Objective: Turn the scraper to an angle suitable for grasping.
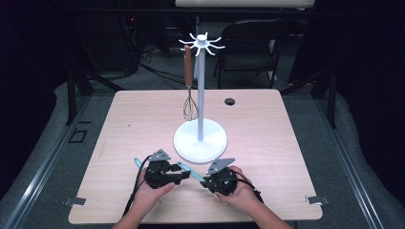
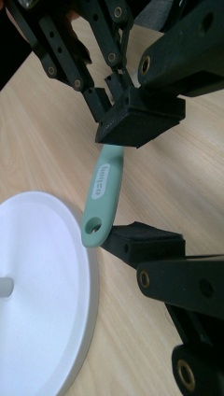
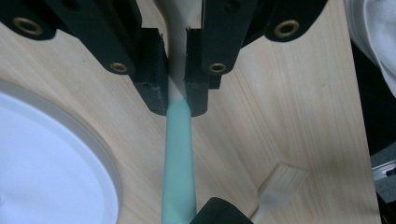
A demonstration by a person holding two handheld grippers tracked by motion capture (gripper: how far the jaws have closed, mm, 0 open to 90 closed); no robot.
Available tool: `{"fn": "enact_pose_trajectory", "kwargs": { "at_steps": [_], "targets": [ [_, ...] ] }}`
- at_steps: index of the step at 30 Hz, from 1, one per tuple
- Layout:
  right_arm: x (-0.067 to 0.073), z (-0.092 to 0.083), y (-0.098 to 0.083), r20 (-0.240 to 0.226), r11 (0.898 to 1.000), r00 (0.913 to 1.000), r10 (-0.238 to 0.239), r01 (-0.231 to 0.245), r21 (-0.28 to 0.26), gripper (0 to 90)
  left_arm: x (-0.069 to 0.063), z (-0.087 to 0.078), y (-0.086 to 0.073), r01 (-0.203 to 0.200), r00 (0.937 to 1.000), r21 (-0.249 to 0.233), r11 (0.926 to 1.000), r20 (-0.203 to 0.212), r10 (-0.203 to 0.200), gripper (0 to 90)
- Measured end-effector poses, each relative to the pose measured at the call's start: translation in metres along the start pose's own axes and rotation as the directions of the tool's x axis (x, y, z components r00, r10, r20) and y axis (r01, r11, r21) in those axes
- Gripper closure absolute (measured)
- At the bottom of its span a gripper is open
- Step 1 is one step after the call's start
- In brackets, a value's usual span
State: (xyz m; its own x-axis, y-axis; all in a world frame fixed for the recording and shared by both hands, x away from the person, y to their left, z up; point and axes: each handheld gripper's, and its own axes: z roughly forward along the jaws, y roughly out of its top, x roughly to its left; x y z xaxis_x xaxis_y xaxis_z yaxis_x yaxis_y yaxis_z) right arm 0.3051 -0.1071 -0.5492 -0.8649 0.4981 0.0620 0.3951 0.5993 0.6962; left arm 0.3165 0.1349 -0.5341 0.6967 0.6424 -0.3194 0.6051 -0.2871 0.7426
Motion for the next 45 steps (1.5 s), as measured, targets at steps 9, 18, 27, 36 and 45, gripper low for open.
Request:
{"fn": "enact_pose_trajectory", "kwargs": {
  "at_steps": [9,18,27,36,45],
  "targets": [
    [0.003,-0.003,0.022,0.007,0.997,1.0000,0.000,0.000,-0.073,80.7,-0.003,-0.021,0.011,0.000,0.9999,-0.070,0.9976,0.011,0.001,54.0],
    [0.007,0.003,0.038,0.006,0.993,1.0000,-0.001,0.001,-0.122,80.8,-0.010,-0.035,0.024,-0.047,0.9985,-0.129,0.9905,-0.033,0.043,63.0],
    [0.007,0.004,0.041,0.009,0.990,0.9999,0.005,-0.004,-0.144,81.0,-0.019,-0.031,0.029,-0.087,0.9955,-0.142,0.9861,-0.051,0.081,71.3],
    [0.002,-0.003,0.036,0.010,0.986,0.9995,0.030,-0.028,-0.162,76.3,-0.028,-0.013,0.032,-0.112,0.9934,-0.121,0.9864,-0.040,0.108,76.3],
    [-0.002,-0.014,0.021,0.004,0.989,0.9991,0.042,-0.041,-0.145,68.8,-0.038,0.002,0.035,-0.132,0.9912,-0.097,0.9865,-0.020,0.131,79.2]
  ]
}}
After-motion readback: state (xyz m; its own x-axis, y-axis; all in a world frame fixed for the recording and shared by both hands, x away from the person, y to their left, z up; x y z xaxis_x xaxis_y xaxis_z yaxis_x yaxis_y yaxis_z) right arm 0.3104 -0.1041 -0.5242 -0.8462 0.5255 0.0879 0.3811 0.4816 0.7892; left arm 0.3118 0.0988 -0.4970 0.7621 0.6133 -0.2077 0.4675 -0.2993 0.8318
